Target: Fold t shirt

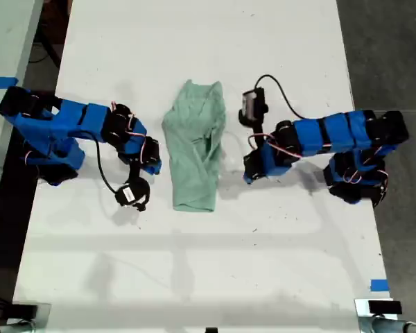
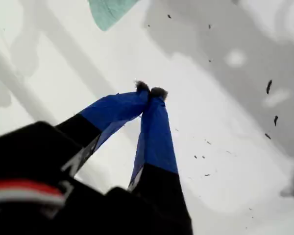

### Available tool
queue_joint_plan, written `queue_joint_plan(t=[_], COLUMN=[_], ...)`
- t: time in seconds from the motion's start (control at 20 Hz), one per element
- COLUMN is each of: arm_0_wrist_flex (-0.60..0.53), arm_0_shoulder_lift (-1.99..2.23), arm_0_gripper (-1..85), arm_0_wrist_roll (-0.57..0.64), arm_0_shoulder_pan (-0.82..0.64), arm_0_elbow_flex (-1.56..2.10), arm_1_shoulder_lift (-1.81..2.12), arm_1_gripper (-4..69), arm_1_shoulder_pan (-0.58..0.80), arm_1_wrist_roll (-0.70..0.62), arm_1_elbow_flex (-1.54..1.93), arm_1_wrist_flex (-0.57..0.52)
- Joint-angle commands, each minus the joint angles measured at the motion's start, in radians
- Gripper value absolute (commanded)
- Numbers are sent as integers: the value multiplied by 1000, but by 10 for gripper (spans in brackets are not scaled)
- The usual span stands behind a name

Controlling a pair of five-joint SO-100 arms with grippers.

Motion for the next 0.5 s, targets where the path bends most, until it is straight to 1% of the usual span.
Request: queue_joint_plan(t=[0.0, 0.05, 0.15, 0.2, 0.25, 0.3, 0.35, 0.45], arm_0_wrist_flex=[-18, -18, -3, -9, -21, -29, -44, -104], arm_0_shoulder_lift=[-91, -138, -261, -322, -371, -417, -457, -545], arm_0_gripper=[11, 35, 121, 158, 196, 212, 218, 217], arm_0_wrist_roll=[-17, -17, -43, -55, -78, -87, -92, -86], arm_0_shoulder_pan=[43, 52, 71, 83, 97, 107, 114, 115], arm_0_elbow_flex=[-167, -206, -291, -333, -367, -397, -408, -411], arm_1_shoulder_lift=[-149, -193, -275, -318, -362, -402, -433, -474], arm_1_gripper=[5, 5, 22, 89, 174, 205, 222, 235], arm_1_shoulder_pan=[-5, -2, 0, 0, 0, -2, -3, -6], arm_1_wrist_roll=[-40, -52, -74, -84, -92, -94, -91, -91], arm_1_elbow_flex=[-187, -209, -259, -288, -327, -354, -367, -367], arm_1_wrist_flex=[-43, -75, -118, -124, -126, -126, -138, -176])
